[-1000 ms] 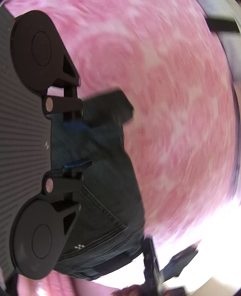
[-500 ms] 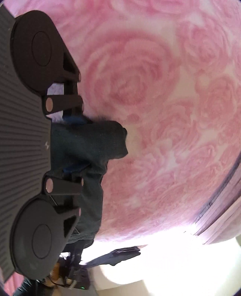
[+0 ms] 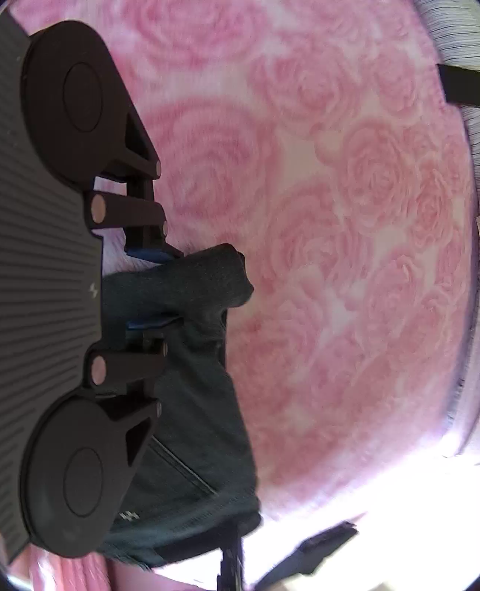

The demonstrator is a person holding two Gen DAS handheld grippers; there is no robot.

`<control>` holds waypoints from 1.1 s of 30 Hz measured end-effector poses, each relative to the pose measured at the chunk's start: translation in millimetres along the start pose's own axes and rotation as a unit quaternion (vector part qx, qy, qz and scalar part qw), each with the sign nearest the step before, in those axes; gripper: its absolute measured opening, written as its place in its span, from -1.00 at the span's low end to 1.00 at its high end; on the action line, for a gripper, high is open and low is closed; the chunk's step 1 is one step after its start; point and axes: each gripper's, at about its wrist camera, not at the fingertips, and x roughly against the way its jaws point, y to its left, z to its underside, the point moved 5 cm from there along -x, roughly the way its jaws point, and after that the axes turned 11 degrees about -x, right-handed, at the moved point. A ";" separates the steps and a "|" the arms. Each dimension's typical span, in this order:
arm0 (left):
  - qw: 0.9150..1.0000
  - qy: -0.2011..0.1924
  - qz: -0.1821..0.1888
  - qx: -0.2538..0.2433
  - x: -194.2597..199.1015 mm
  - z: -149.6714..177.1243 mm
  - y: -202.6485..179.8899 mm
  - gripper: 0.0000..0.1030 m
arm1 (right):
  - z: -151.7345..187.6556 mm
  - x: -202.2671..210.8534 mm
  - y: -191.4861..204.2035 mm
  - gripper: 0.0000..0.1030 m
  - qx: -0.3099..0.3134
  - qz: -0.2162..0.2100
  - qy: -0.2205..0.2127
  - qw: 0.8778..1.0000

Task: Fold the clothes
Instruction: 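Grasp the folded jeans end with the right gripper while the left gripper holds the other end, then lift the folded jeans off the bed with both grippers holding the waistband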

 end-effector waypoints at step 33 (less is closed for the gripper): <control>0.949 -0.062 -0.069 -0.300 95.0 94.1 -104.5 -0.19 | 158.3 79.2 108.3 0.39 0.325 0.142 0.005 0.935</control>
